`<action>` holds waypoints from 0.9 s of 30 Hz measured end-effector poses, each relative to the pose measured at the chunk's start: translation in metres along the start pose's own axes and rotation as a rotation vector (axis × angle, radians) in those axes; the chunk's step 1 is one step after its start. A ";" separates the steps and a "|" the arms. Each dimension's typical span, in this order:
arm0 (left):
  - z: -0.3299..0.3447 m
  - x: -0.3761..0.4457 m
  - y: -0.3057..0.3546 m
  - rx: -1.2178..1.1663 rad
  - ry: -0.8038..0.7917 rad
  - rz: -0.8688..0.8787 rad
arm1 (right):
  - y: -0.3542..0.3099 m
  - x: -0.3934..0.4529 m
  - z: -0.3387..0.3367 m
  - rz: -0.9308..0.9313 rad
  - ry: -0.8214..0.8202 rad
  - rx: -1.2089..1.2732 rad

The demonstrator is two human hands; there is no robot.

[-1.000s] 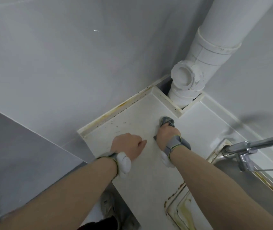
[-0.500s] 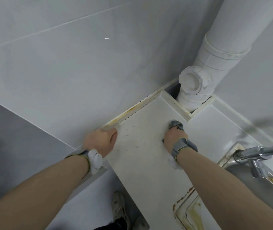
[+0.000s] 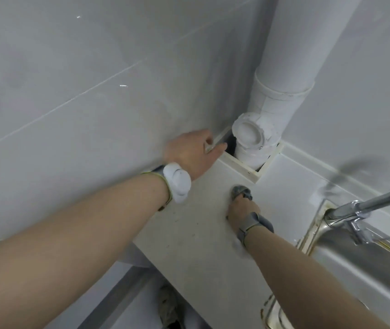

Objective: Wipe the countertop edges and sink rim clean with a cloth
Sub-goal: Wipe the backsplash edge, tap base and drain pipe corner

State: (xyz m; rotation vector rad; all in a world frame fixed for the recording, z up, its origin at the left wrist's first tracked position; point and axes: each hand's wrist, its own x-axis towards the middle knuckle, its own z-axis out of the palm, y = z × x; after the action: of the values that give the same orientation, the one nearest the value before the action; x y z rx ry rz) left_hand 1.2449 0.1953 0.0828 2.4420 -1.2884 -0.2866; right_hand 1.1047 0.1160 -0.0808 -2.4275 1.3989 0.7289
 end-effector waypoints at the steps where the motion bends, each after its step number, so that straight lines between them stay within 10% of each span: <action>1: -0.006 0.021 0.016 -0.045 -0.044 0.015 | 0.001 0.000 0.000 0.012 0.008 0.019; 13: 0.006 0.133 0.091 -0.035 -0.645 0.037 | 0.011 -0.004 0.011 -0.136 0.131 0.007; 27: 0.005 0.134 0.092 -0.209 -0.637 0.016 | -0.035 0.088 -0.046 -0.266 0.257 0.114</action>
State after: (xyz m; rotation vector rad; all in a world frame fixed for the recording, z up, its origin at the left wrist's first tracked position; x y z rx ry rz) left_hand 1.2492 0.0353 0.1144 2.2314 -1.4165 -1.2035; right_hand 1.1852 0.0490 -0.0896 -2.6147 1.1289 0.2755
